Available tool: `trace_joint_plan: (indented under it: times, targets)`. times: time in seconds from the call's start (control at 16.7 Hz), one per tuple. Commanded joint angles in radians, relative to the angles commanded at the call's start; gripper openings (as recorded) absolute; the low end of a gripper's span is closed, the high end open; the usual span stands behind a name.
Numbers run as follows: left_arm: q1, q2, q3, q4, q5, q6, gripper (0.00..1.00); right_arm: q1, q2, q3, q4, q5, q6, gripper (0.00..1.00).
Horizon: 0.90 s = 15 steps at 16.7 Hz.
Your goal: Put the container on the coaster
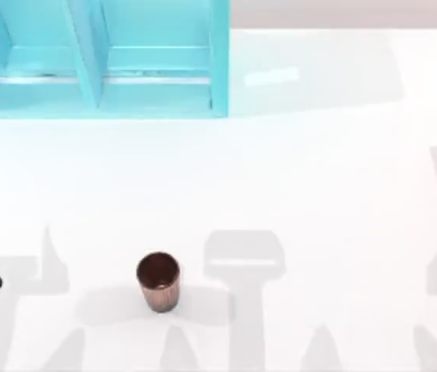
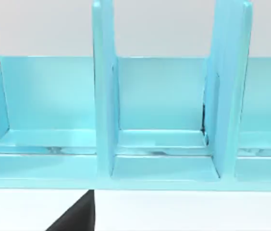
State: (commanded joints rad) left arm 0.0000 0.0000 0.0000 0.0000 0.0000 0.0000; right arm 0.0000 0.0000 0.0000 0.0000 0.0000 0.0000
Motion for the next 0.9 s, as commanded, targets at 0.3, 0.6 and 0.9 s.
trace_joint_plan:
  times: [0.3,0.6,0.9]
  targets:
    - [-0.042,0.060,0.033,-0.044,0.001,0.040,1.00,0.000,0.000,0.000,0.000,0.000,0.000,1.00]
    - [-0.218,0.366,0.197,-0.239,0.006,0.211,1.00,0.000,0.000,0.000,0.000,0.000,0.000,1.00]
    - [-0.436,0.833,0.455,-0.526,0.009,0.436,1.00,0.000,0.000,0.000,0.000,0.000,0.000,1.00]
